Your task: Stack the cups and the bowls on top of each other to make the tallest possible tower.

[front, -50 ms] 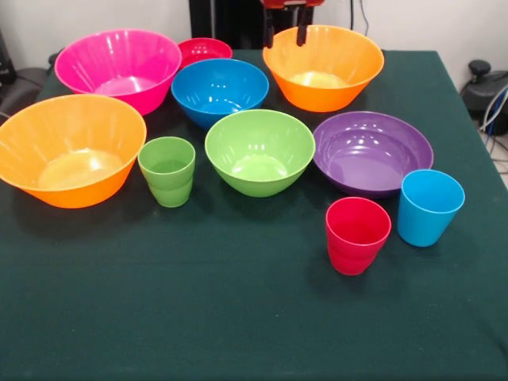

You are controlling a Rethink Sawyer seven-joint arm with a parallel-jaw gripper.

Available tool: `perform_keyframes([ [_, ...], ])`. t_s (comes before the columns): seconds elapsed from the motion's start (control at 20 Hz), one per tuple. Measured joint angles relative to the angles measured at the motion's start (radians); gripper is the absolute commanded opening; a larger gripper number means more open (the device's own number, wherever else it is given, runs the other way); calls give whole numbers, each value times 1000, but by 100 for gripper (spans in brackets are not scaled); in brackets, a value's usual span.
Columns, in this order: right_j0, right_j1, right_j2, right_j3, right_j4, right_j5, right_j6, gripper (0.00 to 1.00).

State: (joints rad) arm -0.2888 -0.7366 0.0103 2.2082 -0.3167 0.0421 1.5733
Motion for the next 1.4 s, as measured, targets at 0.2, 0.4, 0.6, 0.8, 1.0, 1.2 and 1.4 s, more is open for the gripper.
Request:
perform_keyframes([
  [0.2,-28,-1,0,0,-25,-20,0,100],
  [0.4,-49,-1,0,0,-41,-19,0,100],
  [0.6,-79,6,-1,0,-56,-19,0,100],
  [0.8,-93,23,-1,0,-56,-22,0,100],
  [1.0,-99,50,-3,0,-56,-35,0,100],
  [1.2,-109,83,-3,0,-56,-54,2,100],
  [1.4,-126,142,-3,-1,-56,-103,8,100],
])
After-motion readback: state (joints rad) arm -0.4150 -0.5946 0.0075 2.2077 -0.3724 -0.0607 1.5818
